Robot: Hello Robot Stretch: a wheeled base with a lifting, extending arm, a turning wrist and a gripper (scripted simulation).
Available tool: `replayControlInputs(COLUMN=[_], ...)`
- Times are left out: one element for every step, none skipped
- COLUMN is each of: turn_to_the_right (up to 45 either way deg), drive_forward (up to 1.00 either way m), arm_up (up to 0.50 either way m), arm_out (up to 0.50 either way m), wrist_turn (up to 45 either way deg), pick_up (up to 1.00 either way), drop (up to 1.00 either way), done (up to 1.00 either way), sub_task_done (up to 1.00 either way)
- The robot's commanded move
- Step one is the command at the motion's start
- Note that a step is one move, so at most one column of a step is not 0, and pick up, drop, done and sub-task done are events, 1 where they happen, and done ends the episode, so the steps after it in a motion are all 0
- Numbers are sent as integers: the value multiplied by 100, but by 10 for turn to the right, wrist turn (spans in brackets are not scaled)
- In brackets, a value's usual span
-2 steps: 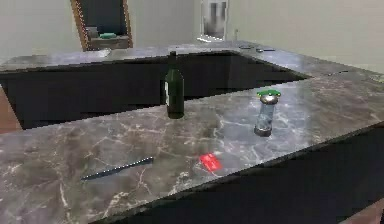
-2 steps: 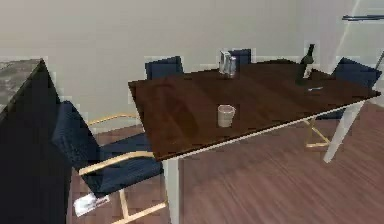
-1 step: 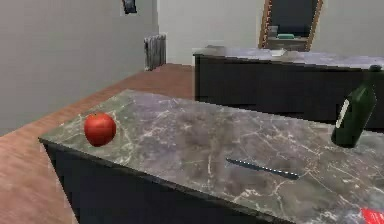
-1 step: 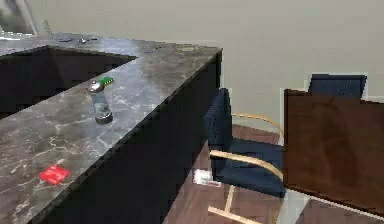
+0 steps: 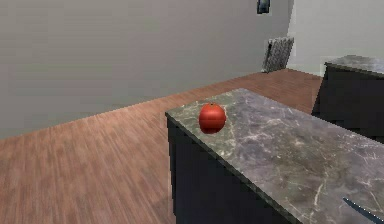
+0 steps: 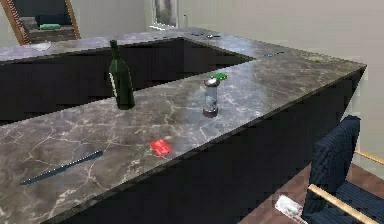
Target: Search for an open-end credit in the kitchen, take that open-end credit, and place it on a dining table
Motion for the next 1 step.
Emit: replayControlInputs(turn_to_the_right=[0], drive_forward=[0], arm_up=[50], arm_out=[0], wrist_turn=[0], pick_up=[0], drop=[0], done=[0], sub_task_done=[0])
